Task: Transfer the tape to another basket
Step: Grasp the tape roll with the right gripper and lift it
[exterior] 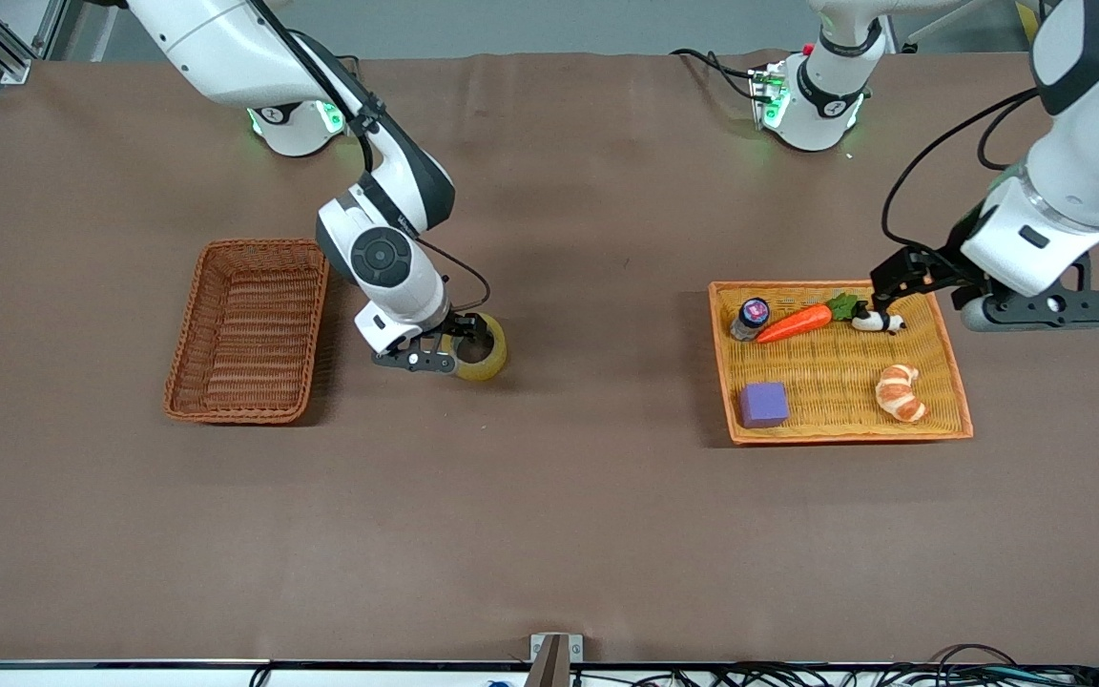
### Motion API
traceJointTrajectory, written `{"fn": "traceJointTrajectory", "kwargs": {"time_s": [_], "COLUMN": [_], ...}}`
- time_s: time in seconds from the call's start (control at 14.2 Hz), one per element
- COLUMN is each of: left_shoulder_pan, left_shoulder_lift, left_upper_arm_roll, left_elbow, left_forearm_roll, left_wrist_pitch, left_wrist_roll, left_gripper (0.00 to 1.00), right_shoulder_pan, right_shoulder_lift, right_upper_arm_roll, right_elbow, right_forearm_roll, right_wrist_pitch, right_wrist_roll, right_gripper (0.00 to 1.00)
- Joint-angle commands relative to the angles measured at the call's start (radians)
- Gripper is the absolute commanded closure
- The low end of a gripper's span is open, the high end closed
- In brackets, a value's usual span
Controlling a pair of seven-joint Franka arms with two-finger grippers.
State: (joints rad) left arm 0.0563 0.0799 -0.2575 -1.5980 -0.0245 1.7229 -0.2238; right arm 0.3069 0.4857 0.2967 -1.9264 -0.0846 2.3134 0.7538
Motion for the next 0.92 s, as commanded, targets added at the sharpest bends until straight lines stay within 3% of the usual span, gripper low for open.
{"fn": "traceJointTrajectory", "kwargs": {"time_s": [0.0, 0.21, 0.42, 0.78, 0.85], "left_shoulder_pan": [-0.007, -0.07, -0.101, -0.115, -0.11], "left_shoulder_lift": [-0.049, -0.075, -0.075, -0.062, -0.066], "left_upper_arm_roll": [0.0, 0.075, 0.138, 0.17, 0.17], "left_elbow": [-0.046, -0.082, -0.079, -0.086, -0.097], "left_forearm_roll": [0.014, 0.014, 0.0, -0.003, -0.002], "left_wrist_pitch": [0.006, 0.004, -0.038, -0.023, -0.01], "left_wrist_roll": [0.009, 0.012, 0.029, 0.04, 0.041], "left_gripper": [0.0, 0.0, 0.0, 0.0, 0.0], "right_shoulder_pan": [0.003, 0.011, 0.003, 0.005, 0.001], "right_shoulder_lift": [0.03, 0.054, 0.074, 0.109, 0.109], "right_upper_arm_roll": [0.006, 0.006, 0.004, 0.002, 0.002], "right_elbow": [0.004, 0.004, 0.006, 0.006, 0.007], "right_forearm_roll": [-0.021, -0.021, -0.021, -0.021, -0.021], "right_wrist_pitch": [0.01, 0.049, 0.061, 0.099, 0.096], "right_wrist_roll": [0.03, 0.03, 0.03, 0.028, 0.027], "right_gripper": [0.0, 0.0, 0.09, 0.57, 0.78]}}
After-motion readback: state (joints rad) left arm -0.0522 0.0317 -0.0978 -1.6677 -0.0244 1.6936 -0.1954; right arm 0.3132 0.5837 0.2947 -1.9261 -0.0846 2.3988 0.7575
